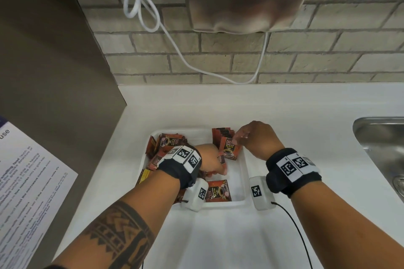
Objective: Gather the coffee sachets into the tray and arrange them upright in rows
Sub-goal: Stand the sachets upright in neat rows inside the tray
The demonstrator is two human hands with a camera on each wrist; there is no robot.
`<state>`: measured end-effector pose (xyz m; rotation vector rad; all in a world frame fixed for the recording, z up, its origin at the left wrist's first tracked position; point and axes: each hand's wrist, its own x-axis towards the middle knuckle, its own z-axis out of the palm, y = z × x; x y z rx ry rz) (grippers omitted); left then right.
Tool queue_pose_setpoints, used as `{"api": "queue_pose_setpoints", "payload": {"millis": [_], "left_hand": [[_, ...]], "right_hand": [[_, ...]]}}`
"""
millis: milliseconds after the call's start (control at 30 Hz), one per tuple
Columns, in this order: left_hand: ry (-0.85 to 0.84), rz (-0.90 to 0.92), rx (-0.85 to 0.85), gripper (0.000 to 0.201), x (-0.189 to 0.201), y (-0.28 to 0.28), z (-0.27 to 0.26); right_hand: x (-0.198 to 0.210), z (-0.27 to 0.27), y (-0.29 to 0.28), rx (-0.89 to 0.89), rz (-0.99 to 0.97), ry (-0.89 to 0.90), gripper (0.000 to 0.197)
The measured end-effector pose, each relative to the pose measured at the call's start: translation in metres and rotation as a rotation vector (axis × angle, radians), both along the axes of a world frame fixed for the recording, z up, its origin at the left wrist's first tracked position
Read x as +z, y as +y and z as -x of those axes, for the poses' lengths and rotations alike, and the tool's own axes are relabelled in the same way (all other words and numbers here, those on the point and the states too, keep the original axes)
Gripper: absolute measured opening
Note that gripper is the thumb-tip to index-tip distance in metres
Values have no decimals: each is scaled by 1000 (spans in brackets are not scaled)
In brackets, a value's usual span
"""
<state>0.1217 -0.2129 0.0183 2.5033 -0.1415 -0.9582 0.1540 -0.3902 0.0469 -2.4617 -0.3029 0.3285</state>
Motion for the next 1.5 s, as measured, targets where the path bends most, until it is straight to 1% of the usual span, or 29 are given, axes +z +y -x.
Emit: {"api": "queue_pose_setpoints", "payload": {"millis": [67,233,333,433,567,667,767,867,1133,1233,1300,1367,1433,1500], "left_hand": [[18,0,-8,29,-3,-7,-3],[74,0,24,25,-8,-16,-7],[100,-1,50,25,-8,-18,-8],[113,24,84,34,-9,-19,-8],[114,32,88,39,-5,-21,-7],[124,31,94,40,-4,-23,-7],[143,43,103,43,-5,-24,-6],[125,38,93,41,-3,-24,-5],[74,15,27,39,0,-24,-3],[72,24,10,37,1,-21,-2],[71,34,-3,32,5,-18,-1],[74,79,14,25,8,-13,0],[82,179,72,25,11,-6,1],[55,264,118,25,11,3,1]], "right_hand": [[-4,2,5,15,41,-12,14],[-12,0,14,31,161,63,17],[-16,-2,15,20,169,52,19],[-16,-1,14,33,180,28,18],[-17,-2,13,56,189,24,16],[-19,-4,12,53,168,50,23],[-19,-4,12,49,161,55,25],[-19,-2,12,51,157,52,27],[-16,-2,12,43,138,64,24],[-14,0,9,45,98,27,18],[-11,2,7,45,62,-16,16],[-8,5,3,29,25,-55,16],[-6,8,-1,4,-6,-74,14],[-7,13,-3,-3,-59,-61,13]]}}
